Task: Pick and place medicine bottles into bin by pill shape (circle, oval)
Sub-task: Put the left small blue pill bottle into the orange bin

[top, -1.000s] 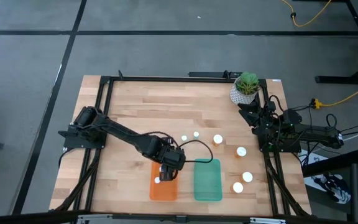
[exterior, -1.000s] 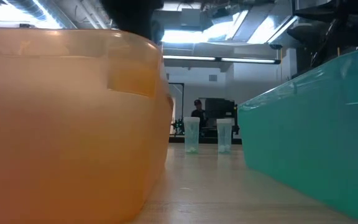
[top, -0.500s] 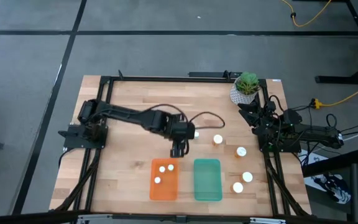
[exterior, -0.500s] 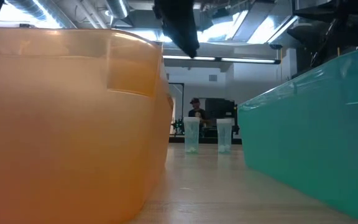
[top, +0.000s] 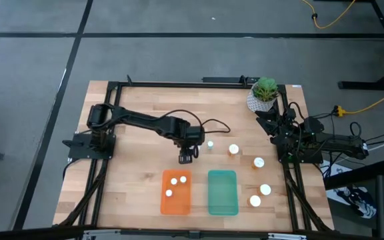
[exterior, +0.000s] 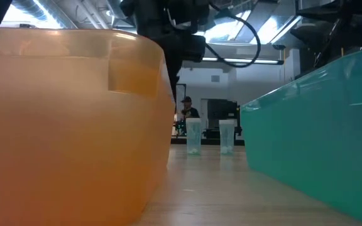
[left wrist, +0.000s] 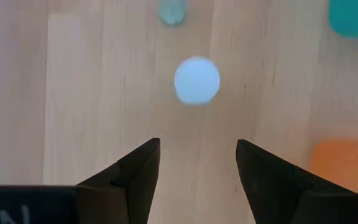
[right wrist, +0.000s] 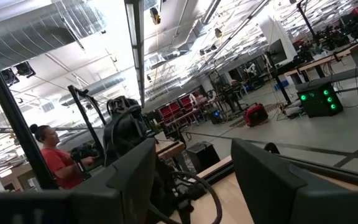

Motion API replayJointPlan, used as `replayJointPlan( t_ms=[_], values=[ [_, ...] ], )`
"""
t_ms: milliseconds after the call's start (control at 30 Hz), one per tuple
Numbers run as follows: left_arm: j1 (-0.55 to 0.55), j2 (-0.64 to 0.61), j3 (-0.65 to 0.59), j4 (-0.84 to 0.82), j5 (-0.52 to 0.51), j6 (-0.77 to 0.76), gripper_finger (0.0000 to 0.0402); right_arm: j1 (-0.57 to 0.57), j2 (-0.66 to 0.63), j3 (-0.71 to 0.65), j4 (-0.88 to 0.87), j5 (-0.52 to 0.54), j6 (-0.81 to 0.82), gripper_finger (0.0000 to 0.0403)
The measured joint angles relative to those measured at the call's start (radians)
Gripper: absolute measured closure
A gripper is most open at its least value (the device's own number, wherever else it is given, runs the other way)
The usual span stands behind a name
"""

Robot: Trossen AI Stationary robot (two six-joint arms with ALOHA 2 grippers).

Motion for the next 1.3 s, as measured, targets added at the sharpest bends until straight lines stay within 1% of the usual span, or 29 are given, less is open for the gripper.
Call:
replayJointPlan(
  t_ms=[233,367,533,800,1033,1300],
  values=[
    [-0.017,-0.002,-0.092,0.184,-0.011,-0.002,0.0198,0.0,0.0,0.0,0.0,0.0,0.0,0.019],
    [-0.015,0.0,-0.131,0.236,-0.016,-0.008,0.0198,0.0,0.0,0.0,0.0,0.0,0.027,0.019],
    [-0.014,-0.001,-0.129,0.249,-0.06,0.007,0.0198,0.0,0.0,0.0,0.0,0.0,0.026,0.019],
    [-0.01,0.007,-0.129,0.33,-0.063,0.025,0.0198,0.0,0.0,0.0,0.0,0.0,0.022,0.019],
    [-0.01,0.053,-0.129,0.36,-0.057,0.025,0.0198,0.0,0.0,0.0,-0.001,0.0,0.021,0.019],
    [-0.009,0.053,-0.129,0.368,-0.064,0.025,0.0198,0.0,0.0,0.0,0.002,0.0,0.021,0.019]
  ],
)
